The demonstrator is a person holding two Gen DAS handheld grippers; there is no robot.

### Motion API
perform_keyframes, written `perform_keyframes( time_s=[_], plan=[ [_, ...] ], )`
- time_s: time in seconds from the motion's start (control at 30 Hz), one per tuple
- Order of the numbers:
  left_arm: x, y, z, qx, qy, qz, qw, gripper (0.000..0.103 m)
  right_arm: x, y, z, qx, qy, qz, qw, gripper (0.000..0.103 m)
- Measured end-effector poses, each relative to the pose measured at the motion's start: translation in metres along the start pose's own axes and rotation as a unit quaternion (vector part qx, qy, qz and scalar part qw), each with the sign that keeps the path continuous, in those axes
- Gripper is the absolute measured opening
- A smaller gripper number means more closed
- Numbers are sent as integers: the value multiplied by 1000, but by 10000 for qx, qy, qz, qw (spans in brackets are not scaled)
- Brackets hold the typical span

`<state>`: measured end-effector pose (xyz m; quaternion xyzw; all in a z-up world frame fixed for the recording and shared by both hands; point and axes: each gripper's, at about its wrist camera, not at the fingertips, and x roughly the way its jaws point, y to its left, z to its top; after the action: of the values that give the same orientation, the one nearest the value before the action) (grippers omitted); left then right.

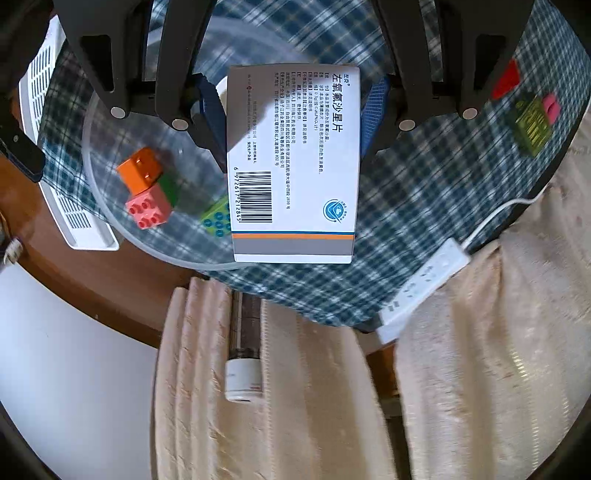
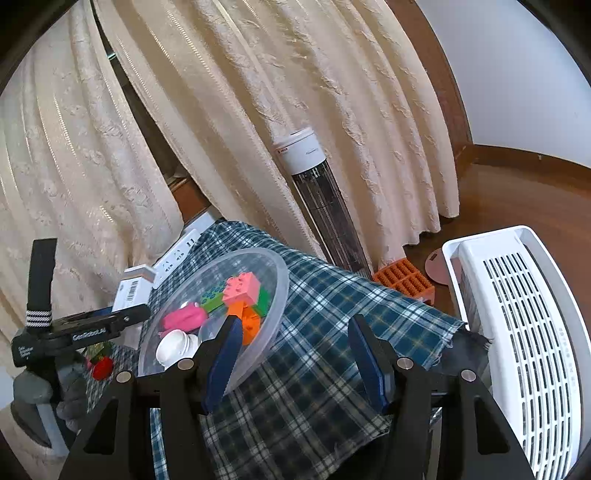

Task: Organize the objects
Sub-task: 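Carry the white medicine box over the bowl with the left gripper, then lower the medicine box into the bowl and open the left gripper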

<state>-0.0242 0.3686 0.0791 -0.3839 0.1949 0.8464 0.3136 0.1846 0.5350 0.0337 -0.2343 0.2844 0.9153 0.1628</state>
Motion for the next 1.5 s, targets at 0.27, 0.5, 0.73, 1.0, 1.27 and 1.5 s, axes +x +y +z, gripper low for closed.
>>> perform_keyframes(
  time_s=[0.27,0.5,0.73,1.0,1.27,1.5],
  plan=[
    [23,-21,14,358,225,-239,9988,64,3,-11,0,150,37,-22,9999,63],
    [37,-30,14,622,373,-386,9966,64,8,-16,0,208,88,-65,9997,63],
    [42,-26,13,618,359,-248,9971,67,9,-15,-1,186,115,-88,9997,63],
    [35,-18,11,552,210,31,9983,68,7,-7,-1,81,65,-118,9999,63],
    [24,-13,2,465,104,69,9988,71,1,6,-2,-37,23,-76,10000,63],
    [6,0,-8,247,-16,-53,9997,71,-3,23,-3,-174,-4,-6,9998,63]
  ],
)
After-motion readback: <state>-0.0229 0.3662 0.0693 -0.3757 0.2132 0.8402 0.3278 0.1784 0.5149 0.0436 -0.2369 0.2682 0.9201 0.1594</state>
